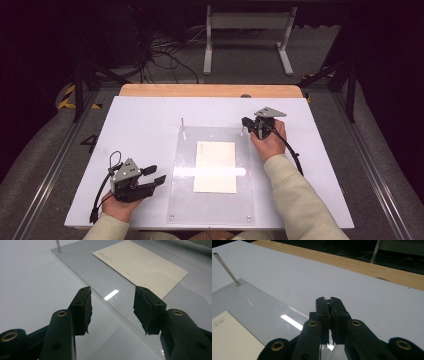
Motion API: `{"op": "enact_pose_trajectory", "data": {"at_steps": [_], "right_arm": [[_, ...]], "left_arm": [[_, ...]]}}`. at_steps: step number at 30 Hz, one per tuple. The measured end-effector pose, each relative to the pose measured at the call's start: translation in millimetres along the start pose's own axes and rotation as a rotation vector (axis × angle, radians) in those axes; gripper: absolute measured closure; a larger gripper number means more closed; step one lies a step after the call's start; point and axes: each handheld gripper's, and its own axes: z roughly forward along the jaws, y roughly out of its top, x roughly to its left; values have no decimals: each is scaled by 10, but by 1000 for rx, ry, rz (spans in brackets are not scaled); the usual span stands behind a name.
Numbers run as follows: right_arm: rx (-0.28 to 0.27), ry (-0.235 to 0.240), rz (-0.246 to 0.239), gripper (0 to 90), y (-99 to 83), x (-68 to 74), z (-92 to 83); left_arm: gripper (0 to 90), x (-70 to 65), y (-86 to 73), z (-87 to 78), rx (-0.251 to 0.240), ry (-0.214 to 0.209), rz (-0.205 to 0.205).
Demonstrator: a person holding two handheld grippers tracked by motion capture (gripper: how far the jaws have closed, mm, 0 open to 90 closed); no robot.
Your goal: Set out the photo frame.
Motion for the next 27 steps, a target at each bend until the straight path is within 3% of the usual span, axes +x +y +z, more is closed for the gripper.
{"op": "enact_pose_trajectory", "data": {"at_steps": [19,27], "right_arm": [[-41,62,144,863,-28,-178,133],[-48,79,202,861,-26,-238,196]], "left_arm": [[473,16,-2,-24,-15,7,2],[358,14,-12,-35,-31,12,23]]}}
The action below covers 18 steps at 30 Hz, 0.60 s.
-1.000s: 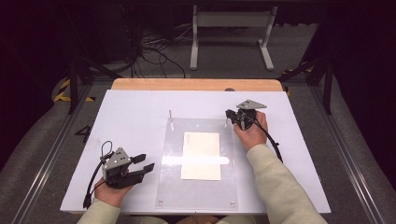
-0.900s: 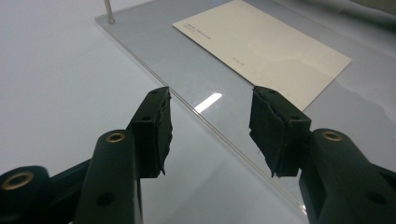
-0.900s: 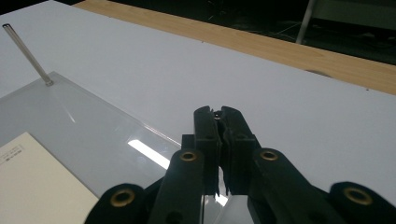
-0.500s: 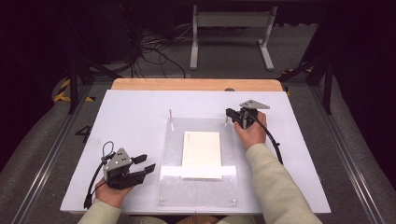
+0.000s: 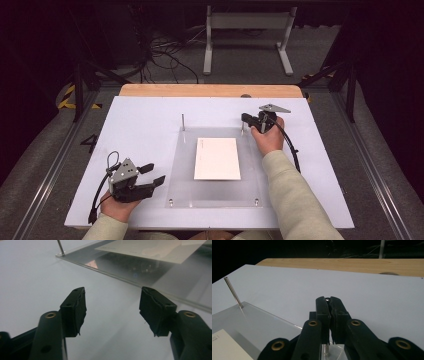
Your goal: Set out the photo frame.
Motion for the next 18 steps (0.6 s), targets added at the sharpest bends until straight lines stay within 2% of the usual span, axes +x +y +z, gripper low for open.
{"op": "enact_pose_trajectory", "data": {"at_steps": [3,4,9,13,18], "right_arm": [[0,5,18,861,4,-15,16],[0,5,18,861,4,-15,16],[2,9,33,861,7,-33,31],[-1,9,43,861,4,-34,35],[-1,9,47,861,3,-34,36]], "left_arm": [[281,-6,-2,8,0,-3,12],[281,-7,-3,17,-6,-15,26],[172,-39,1,62,-22,-53,90],[103,-116,24,120,-42,-73,166],[61,-234,81,200,-92,-65,246]]}}
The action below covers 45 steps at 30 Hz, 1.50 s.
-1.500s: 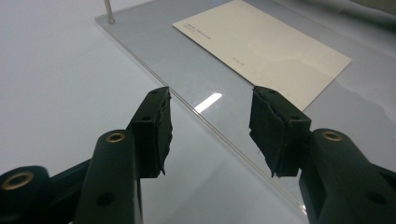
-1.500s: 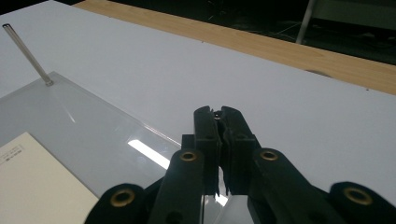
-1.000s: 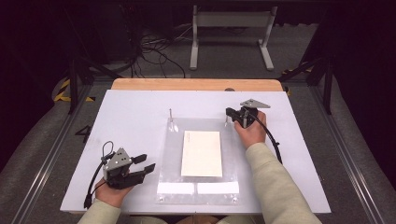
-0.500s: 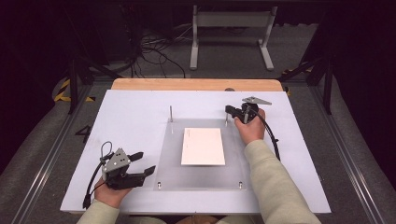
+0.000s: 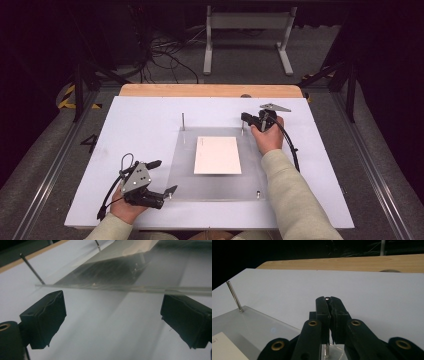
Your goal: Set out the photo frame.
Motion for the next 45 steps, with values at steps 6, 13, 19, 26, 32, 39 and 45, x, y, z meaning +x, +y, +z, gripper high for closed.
{"op": "enact_pose_trajectory", "data": {"at_steps": [6,13,19,26,32,39,45], "right_arm": [[-1,-2,1,860,-2,1,1],[-3,-3,7,859,-5,1,0],[-2,-4,8,857,0,1,1],[14,12,14,837,20,-7,-31],[16,-10,10,738,66,10,-132],[-21,37,-43,609,73,19,-562],[-42,114,-105,554,-41,99,-1050]], "left_arm": [[77,-102,112,54,-93,1,109],[359,-157,139,70,-120,-3,147],[523,-187,180,58,-124,21,163],[523,-183,189,56,-112,24,161],[523,-173,202,54,-114,21,150],[523,-165,222,50,-111,20,142],[518,-146,237,47,-106,10,139]]}}
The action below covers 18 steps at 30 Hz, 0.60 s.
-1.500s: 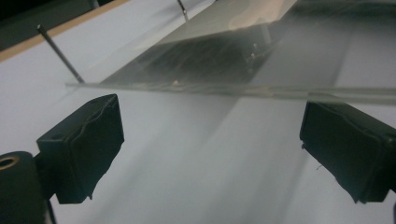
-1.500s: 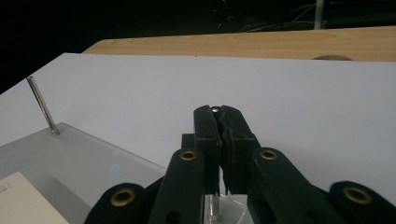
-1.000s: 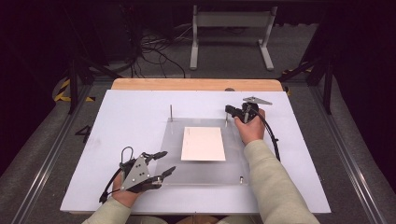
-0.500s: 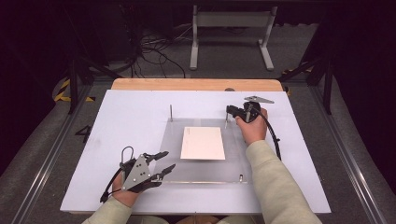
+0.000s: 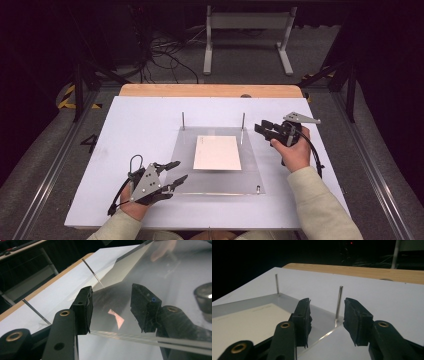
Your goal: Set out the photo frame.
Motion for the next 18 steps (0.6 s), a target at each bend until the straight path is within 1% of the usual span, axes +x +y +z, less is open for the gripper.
{"op": "enact_pose_trajectory", "data": {"at_steps": [4,6,8,10,12,13,15,18], "right_arm": [[-33,42,-65,511,-33,154,-290],[-36,69,-87,487,-51,227,-416],[-45,96,-94,479,-76,288,-543],[-63,116,-91,474,-111,344,-667],[-59,127,-100,464,-139,389,-770],[-58,130,-113,457,-154,413,-817],[-54,139,-133,434,-186,459,-897],[-40,175,-149,394,-239,522,-971]], "left_arm": [[517,8,7,1,1,-3,-3],[517,13,10,-1,6,-7,-2],[517,14,12,-2,7,-8,-1],[517,17,13,-2,7,-10,1],[516,25,12,-3,6,-16,1],[515,23,7,-1,1,-17,-5],[514,28,2,-1,0,-21,-4],[514,31,3,-2,0,-24,-4]]}}
